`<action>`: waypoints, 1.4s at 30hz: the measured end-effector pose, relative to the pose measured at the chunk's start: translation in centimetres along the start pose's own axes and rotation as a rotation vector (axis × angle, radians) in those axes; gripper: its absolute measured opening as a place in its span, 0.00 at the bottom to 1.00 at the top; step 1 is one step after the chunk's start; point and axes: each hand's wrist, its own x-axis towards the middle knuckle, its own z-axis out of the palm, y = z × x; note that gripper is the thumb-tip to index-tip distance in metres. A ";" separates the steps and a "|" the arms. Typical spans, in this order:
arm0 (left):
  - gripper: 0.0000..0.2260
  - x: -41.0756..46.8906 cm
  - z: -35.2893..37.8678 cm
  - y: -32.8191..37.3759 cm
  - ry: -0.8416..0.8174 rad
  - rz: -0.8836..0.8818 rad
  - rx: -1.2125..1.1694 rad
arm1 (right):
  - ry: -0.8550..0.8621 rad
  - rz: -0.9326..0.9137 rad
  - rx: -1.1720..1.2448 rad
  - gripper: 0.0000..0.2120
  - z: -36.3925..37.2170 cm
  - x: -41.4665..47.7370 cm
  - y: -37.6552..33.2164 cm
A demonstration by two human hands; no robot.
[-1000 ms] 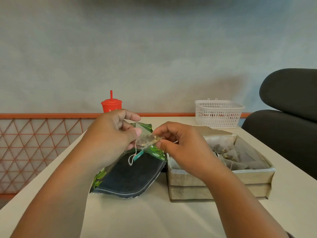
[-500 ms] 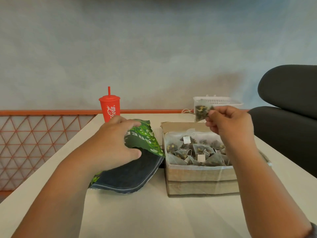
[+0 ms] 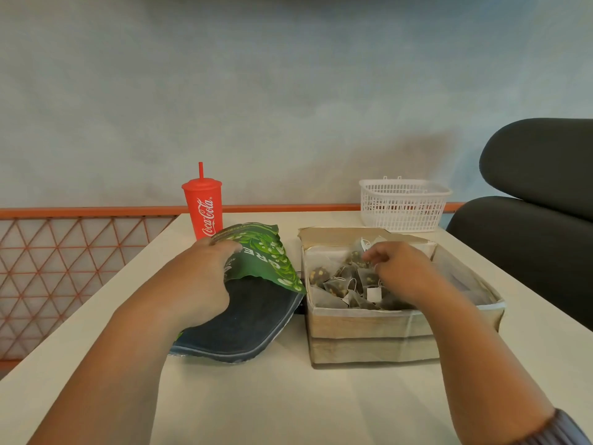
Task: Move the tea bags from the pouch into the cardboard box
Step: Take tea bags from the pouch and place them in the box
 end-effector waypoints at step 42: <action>0.26 0.3 -0.1 -0.1 0.132 -0.005 -0.066 | -0.034 -0.131 -0.042 0.28 -1.9 0.1 0.8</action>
